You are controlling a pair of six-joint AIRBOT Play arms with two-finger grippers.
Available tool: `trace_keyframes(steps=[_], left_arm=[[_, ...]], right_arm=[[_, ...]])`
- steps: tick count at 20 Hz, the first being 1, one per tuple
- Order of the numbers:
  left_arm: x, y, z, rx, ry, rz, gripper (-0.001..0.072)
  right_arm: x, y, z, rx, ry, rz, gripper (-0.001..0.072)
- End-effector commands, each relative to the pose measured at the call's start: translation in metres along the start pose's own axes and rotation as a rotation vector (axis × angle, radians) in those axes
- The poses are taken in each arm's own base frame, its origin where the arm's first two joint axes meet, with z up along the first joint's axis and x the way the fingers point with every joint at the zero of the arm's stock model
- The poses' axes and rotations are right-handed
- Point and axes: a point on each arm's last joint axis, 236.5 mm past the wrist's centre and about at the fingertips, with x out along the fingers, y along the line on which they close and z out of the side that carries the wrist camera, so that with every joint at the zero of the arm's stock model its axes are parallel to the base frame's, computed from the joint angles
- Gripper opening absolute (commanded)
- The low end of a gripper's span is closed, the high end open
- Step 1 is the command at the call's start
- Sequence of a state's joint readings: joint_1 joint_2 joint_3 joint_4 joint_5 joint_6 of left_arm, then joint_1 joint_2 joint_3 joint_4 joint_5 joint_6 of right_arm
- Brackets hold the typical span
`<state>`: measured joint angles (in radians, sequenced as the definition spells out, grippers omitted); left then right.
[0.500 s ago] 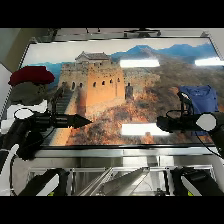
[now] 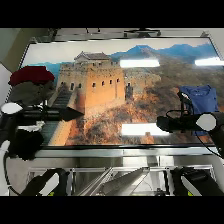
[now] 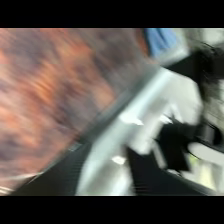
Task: Fold the shirts.
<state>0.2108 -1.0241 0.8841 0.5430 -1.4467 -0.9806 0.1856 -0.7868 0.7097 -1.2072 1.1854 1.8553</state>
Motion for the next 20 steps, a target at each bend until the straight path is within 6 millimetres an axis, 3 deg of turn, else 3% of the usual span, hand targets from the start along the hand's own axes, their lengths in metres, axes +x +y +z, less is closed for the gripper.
trace_keyframes(steps=[1,4,5,7,10,14,16,17,19,20], left_arm=[[-0.097,0.061,0.086,0.105,-0.260,0.436,0.0720],[-0.194,0.094,0.176,0.203,-0.541,0.720,0.0720],[-0.215,0.110,0.199,0.220,-0.589,0.790,0.0720],[-0.233,0.164,0.235,0.229,-0.595,0.895,0.0720],[-0.212,0.276,0.255,0.163,-0.451,0.955,0.0720],[-0.154,0.396,0.262,0.093,-0.394,0.926,0.0720],[-0.131,0.440,0.254,0.071,-0.413,0.953,0.0720],[-0.123,0.458,0.245,0.056,-0.425,0.972,0.0673],[-0.112,0.475,0.234,0.039,-0.426,0.987,0.0538],[-0.111,0.478,0.233,0.038,-0.427,0.988,0.0425]], right_arm=[[0.000,0.000,0.000,0.000,0.002,0.000,0.0020],[0.000,0.000,0.000,0.000,0.001,0.000,0.0020],[0.000,0.000,0.000,0.000,0.002,0.000,0.0019],[0.000,0.000,0.000,0.000,0.002,0.000,0.0020],[0.000,0.000,0.000,0.000,0.001,0.000,0.0019],[0.000,0.000,0.000,0.000,0.001,0.000,0.0020],[0.000,0.000,0.000,0.000,0.001,0.000,0.0020],[0.000,0.000,0.000,0.000,0.001,0.000,0.0020],[0.000,0.000,0.000,0.000,0.001,0.000,0.0019],[0.000,0.000,0.000,0.000,0.001,0.000,0.0019]])
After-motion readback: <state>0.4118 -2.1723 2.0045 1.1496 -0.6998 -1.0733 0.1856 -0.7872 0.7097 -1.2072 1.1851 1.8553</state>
